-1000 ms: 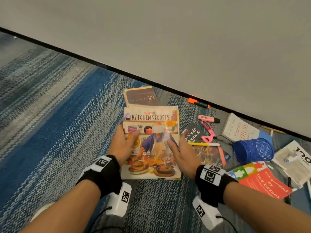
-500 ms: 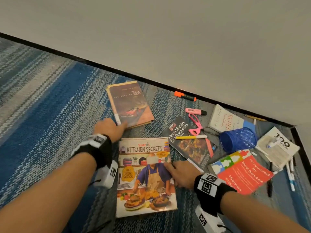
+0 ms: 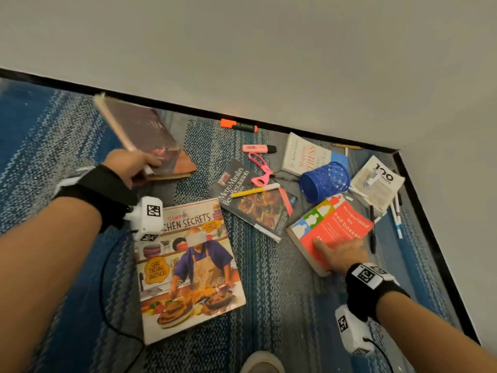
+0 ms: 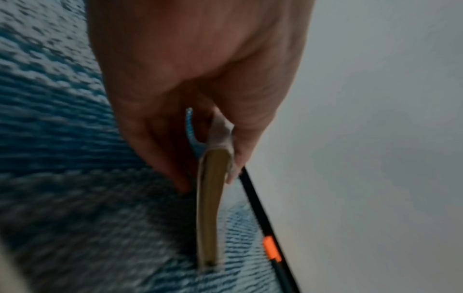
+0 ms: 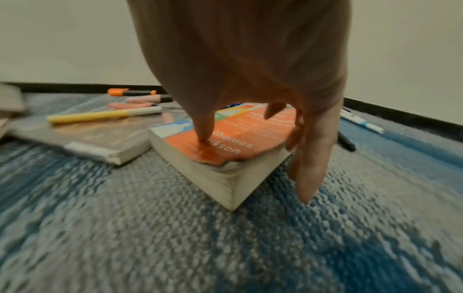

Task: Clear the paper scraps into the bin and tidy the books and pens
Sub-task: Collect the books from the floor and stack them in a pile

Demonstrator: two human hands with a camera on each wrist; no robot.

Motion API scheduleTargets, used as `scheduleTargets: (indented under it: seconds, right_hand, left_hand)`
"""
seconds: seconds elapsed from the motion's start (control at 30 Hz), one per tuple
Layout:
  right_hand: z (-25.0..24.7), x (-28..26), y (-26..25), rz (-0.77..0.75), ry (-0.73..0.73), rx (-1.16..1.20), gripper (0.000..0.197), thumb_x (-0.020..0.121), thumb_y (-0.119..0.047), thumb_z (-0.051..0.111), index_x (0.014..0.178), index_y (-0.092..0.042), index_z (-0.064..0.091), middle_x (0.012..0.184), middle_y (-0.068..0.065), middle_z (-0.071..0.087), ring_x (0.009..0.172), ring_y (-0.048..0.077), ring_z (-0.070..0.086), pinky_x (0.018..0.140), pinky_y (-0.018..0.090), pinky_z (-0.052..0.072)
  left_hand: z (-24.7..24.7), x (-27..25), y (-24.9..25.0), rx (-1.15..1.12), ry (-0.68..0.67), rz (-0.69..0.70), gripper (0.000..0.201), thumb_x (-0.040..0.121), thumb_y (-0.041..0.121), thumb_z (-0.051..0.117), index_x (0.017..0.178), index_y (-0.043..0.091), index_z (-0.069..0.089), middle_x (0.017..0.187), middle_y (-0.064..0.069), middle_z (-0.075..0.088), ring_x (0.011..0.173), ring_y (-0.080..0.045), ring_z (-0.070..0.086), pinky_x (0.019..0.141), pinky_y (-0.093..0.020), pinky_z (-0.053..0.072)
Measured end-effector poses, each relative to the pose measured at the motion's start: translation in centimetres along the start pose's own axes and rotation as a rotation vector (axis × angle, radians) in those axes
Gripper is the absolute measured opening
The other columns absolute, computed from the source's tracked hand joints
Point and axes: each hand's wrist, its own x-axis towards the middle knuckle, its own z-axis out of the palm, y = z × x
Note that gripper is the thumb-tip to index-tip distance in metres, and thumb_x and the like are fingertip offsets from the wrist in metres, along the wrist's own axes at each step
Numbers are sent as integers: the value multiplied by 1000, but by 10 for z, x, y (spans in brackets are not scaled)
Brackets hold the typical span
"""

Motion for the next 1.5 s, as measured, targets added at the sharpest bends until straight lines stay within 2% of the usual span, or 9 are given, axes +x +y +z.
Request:
scheduleTargets:
  seconds: [0.17, 0.23, 0.43, 0.57, 0.87, 0.97, 1.2, 1.4, 1.5]
  right_hand:
    - [47, 97, 50, 31, -189, 393, 119, 26, -81, 79, 124, -15, 58, 121, 8, 65, 103, 28, 66, 89, 44, 55]
    - [63, 137, 64, 42, -237, 498, 119, 14, -74, 85, 116, -18, 62, 115, 8, 68, 100, 29, 68, 87, 47, 56]
    - [17, 49, 9, 73, -320, 855, 48, 67, -20, 85, 107, -7, 61, 102, 19, 70, 79, 38, 68, 69, 60, 56]
    - [-9, 41, -1, 64, -128, 964, 26, 87, -10, 61, 112, -1, 60, 81, 10, 67, 48, 16, 65, 42, 27, 53]
    - [-136, -38, -47, -403, 467, 788, 33, 83, -33, 69, 97, -14, 46, 98, 7, 60, 84, 25, 60, 77, 44, 52]
    - [-140, -65, -81, -621, 211, 1100, 22, 86, -24, 68, 95, -18, 49, 102, 7, 65, 83, 21, 65, 76, 43, 56]
    - [-77, -87, -140, -574, -607, 1026, 33, 93, -24, 56, 124, -13, 56, 110, 13, 71, 83, 25, 72, 64, 37, 59]
    - [-52, -98, -164, -578, -854, 903, 26, 92, -26, 56, 115, -13, 61, 106, 14, 73, 83, 26, 73, 65, 35, 59]
    - [-36, -103, -175, -531, -923, 866, 32, 93, -31, 54, 118, -11, 62, 109, 15, 72, 79, 23, 73, 60, 30, 59]
  left_hand:
    - [-5, -25, 22, -205, -327, 87, 40, 74, -1, 65, 112, 8, 69, 106, -10, 72, 89, -22, 71, 66, -31, 61]
    - [0, -39, 20, -261, -429, 79, 36, 80, -4, 59, 113, 5, 67, 96, -9, 75, 81, -19, 72, 68, -29, 60]
    - [27, -70, -3, -408, -480, 14, 42, 81, -14, 57, 123, -8, 56, 114, -22, 66, 73, -20, 73, 61, -25, 59]
    - [32, -75, -17, -401, -446, -23, 57, 76, -18, 62, 128, -7, 44, 118, -27, 63, 80, -29, 71, 60, -33, 60]
    - [43, -74, -23, -307, -433, 101, 56, 73, -24, 60, 120, 4, 49, 111, -23, 66, 97, -38, 67, 80, -47, 57]
    - [46, -82, -16, -263, -463, 167, 54, 75, -22, 60, 118, 9, 51, 106, -16, 67, 91, -30, 67, 68, -34, 58]
    - [29, -102, -7, -311, -660, 229, 59, 77, -23, 59, 126, 7, 47, 119, -25, 63, 105, -38, 64, 89, -51, 54]
    - [-11, -105, -28, -306, -703, 205, 68, 78, -17, 63, 135, 13, 43, 124, -16, 64, 112, -35, 63, 89, -48, 55]
    - [-29, -112, -31, -306, -692, 125, 47, 85, 17, 70, 128, 13, 52, 118, -11, 68, 102, -30, 68, 79, -39, 59]
